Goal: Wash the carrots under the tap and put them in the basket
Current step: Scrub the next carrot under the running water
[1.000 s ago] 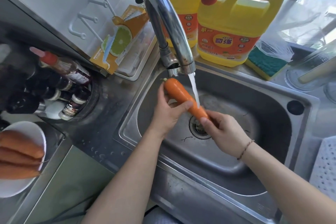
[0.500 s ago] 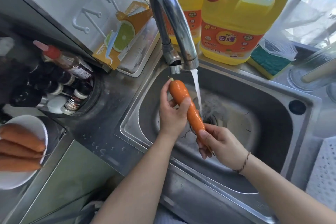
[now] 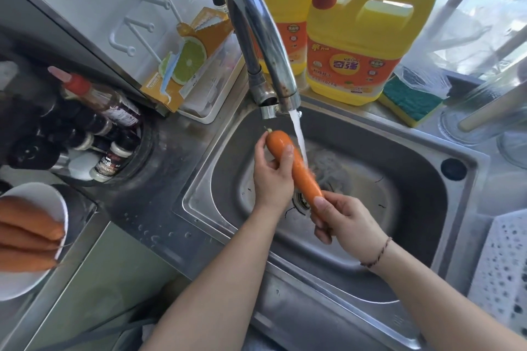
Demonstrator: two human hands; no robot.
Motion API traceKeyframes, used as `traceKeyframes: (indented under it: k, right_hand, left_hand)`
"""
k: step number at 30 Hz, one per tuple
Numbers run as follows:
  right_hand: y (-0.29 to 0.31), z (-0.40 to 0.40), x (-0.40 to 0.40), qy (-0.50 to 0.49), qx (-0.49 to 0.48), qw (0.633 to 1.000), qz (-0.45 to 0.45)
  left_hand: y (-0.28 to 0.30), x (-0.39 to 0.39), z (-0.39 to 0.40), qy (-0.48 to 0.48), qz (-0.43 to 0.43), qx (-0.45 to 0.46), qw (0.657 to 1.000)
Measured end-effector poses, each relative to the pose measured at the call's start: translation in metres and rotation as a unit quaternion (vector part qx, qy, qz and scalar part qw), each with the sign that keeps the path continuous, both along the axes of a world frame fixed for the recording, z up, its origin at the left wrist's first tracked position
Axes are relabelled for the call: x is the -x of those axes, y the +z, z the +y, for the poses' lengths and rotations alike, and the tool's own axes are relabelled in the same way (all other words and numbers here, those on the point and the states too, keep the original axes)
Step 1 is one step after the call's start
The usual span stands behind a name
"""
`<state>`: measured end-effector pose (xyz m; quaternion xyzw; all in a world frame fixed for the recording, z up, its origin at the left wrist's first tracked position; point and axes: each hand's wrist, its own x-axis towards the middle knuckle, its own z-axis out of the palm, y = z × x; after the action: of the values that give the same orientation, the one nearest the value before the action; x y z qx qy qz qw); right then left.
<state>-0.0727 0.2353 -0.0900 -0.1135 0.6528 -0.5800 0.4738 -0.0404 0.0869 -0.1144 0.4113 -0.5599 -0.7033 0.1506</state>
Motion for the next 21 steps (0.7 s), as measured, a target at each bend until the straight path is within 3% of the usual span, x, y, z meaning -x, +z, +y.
traceKeyframes:
  k: [5, 11, 14, 17, 21]
  right_hand:
    - [-0.004, 0.003, 0.000, -0.036, 0.009, 0.998, -0.054]
    - [-0.003, -0.002, -0.005, -0.025, 0.019, 0.999, -0.040]
    - [-0.003, -0.001, -0.001, -0.035, 0.022, 0.998, -0.046]
    - [-0.006, 0.003, 0.001, -0.039, 0.023, 0.997, -0.055]
    - [-0.006, 0.005, -0.002, -0.015, 0.019, 1.000, -0.014]
  left_hand:
    - [0.000, -0.007, -0.002, -0.134, 0.007, 0.007, 0.991]
    - [0.004, 0.009, -0.002, 0.012, -0.040, 0.065, 0.997]
    - [0.005, 0.002, -0.008, -0.089, 0.016, -0.021, 0.996]
    - [0.008, -0.006, -0.016, -0.188, 0.029, -0.018, 0.982]
    - [0.008, 0.002, -0.012, -0.049, 0.033, -0.014, 0.998]
